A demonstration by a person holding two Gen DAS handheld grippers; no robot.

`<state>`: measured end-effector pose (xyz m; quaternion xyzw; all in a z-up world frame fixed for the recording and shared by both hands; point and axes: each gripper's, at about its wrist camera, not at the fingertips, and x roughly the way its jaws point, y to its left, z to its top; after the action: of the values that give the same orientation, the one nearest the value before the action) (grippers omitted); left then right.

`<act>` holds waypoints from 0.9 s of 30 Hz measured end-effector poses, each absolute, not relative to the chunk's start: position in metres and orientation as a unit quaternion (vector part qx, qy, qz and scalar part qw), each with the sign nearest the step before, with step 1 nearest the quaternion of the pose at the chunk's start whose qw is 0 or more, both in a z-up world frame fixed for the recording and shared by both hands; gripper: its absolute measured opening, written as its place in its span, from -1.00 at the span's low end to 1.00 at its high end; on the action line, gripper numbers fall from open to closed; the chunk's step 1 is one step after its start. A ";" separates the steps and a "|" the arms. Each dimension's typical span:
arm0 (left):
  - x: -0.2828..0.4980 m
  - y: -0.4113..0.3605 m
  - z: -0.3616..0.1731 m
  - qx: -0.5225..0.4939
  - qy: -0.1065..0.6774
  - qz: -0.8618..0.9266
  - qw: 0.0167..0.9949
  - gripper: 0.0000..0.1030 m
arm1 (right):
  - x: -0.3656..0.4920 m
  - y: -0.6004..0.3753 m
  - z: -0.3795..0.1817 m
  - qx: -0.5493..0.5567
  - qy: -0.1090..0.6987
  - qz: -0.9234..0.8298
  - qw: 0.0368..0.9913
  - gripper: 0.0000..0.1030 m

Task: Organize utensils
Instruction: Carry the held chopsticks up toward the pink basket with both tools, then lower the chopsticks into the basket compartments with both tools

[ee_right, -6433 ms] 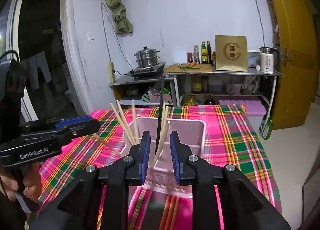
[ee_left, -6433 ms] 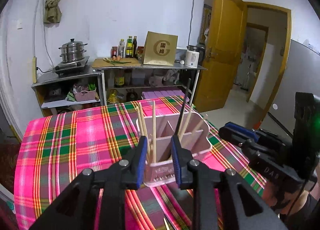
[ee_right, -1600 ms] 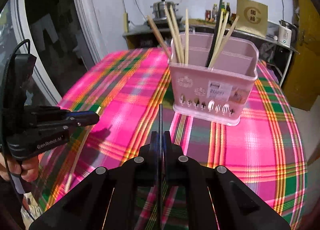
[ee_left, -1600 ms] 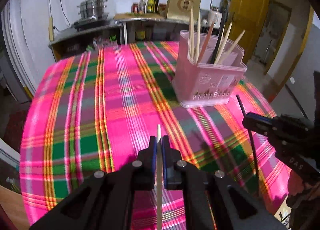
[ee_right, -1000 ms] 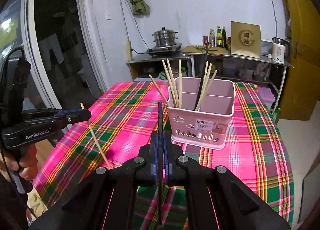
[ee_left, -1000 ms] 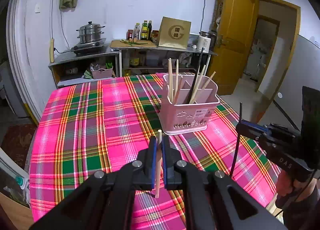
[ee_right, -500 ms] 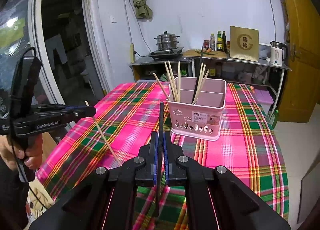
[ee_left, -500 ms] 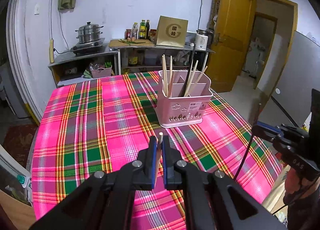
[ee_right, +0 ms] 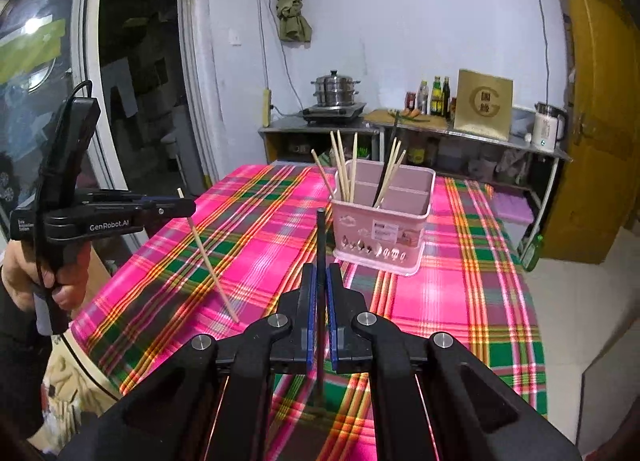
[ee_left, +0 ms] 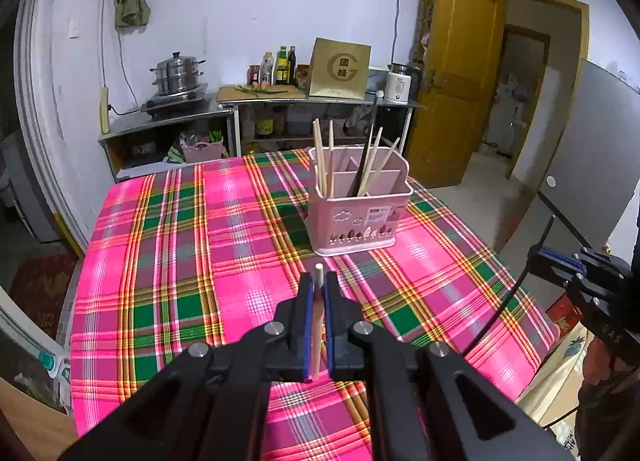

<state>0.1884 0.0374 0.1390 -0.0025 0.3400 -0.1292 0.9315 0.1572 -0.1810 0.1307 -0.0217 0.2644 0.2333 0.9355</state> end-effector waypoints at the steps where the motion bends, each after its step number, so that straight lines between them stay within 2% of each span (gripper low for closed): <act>1: 0.189 0.036 0.141 -0.002 0.339 -0.130 0.932 -0.89 | 0.158 -0.183 0.133 -0.016 0.259 0.234 0.937 -0.91; 14: 0.209 0.016 0.164 -0.010 0.318 -0.158 0.935 -0.89 | 0.186 -0.195 0.158 0.033 0.207 0.220 0.953 -0.91; 27: 0.266 -0.008 0.202 -0.010 0.284 -0.174 0.943 -0.89 | 0.240 -0.188 0.185 0.048 0.171 0.220 0.959 -0.91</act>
<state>0.2655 -0.0080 0.2025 -0.0102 0.2837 -0.1742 0.9429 0.2399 -0.1878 0.1847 0.0476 0.1707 0.2198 0.9593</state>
